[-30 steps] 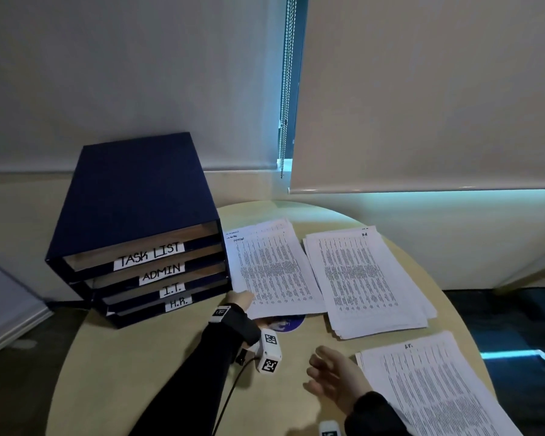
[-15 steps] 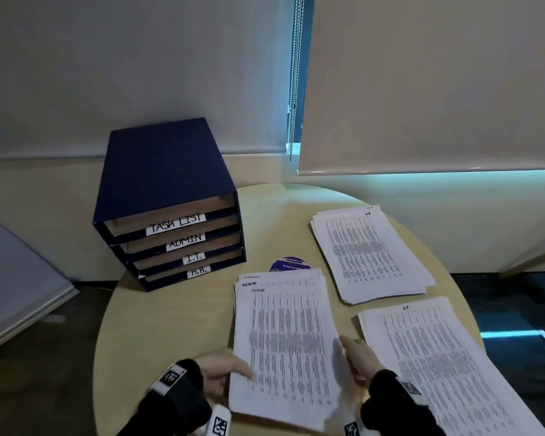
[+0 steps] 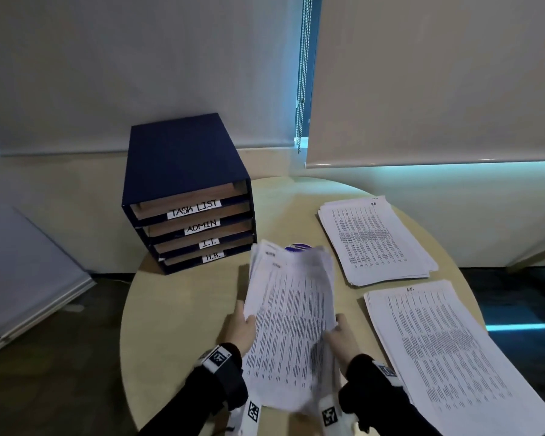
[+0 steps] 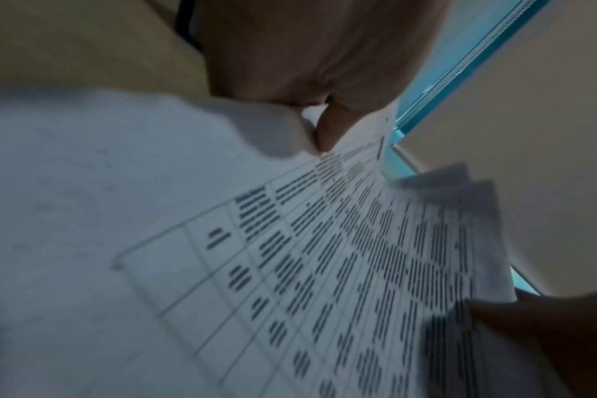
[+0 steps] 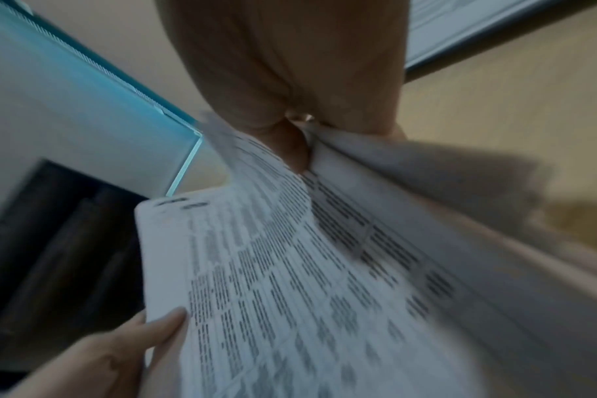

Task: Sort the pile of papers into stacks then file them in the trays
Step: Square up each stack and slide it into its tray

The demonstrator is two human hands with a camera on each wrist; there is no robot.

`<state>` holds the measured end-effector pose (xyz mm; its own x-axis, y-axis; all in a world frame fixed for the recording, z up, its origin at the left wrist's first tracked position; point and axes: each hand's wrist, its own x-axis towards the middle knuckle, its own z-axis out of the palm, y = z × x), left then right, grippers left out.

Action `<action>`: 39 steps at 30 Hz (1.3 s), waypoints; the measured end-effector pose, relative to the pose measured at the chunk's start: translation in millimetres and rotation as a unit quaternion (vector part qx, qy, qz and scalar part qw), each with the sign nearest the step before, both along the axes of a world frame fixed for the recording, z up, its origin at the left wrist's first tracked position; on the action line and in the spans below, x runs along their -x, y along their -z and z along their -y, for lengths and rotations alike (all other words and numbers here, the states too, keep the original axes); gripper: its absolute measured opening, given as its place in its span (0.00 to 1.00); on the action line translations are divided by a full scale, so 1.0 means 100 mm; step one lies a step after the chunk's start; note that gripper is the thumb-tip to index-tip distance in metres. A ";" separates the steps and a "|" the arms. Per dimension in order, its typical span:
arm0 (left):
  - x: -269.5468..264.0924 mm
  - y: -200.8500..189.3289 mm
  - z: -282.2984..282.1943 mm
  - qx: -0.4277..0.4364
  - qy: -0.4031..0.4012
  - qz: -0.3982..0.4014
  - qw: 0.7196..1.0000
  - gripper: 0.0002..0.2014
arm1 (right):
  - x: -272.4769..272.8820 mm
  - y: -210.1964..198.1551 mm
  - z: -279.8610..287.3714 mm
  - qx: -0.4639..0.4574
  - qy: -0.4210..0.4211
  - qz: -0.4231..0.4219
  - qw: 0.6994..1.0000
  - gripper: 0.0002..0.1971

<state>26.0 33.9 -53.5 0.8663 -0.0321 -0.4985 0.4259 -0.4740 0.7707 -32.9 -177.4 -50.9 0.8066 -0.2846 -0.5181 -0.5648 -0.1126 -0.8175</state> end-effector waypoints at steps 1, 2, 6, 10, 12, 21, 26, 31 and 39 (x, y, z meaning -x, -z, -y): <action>0.02 -0.17 0.02 0.023 -0.012 0.030 0.999 0.23 | -0.01 -0.12 0.00 -0.034 0.024 0.042 0.998 0.11; 0.02 -0.27 0.03 0.038 -0.028 0.056 0.997 0.24 | -0.03 -0.25 0.00 -0.064 0.043 0.078 0.994 0.11; 0.03 -0.65 0.12 0.121 -0.071 0.159 0.977 0.22 | -0.20 -0.74 0.02 -0.136 0.046 0.207 0.968 0.16; 0.06 -0.76 0.17 0.131 -0.049 0.212 0.967 0.21 | -0.30 -0.96 0.01 -0.119 0.007 0.238 0.964 0.29; -0.02 -0.76 0.13 0.132 -0.068 0.225 0.963 0.30 | -0.31 -1.00 0.09 -0.119 0.018 0.253 0.960 0.29; -0.20 -0.92 0.13 0.156 -0.090 0.232 0.956 0.34 | -0.39 -1.11 0.09 -0.063 0.039 0.301 0.951 0.23; -0.28 -0.90 0.13 0.146 -0.067 0.219 0.963 0.47 | -0.39 -1.22 0.18 0.296 -0.032 0.444 0.845 0.34; -0.37 -0.79 0.10 0.134 -0.061 0.214 0.966 0.46 | -0.36 -1.33 0.15 0.413 -0.094 0.372 0.826 0.29; -0.40 -0.67 0.12 0.120 -0.058 0.193 0.972 0.33 | -0.36 -1.39 0.05 0.398 -0.129 0.315 0.852 0.42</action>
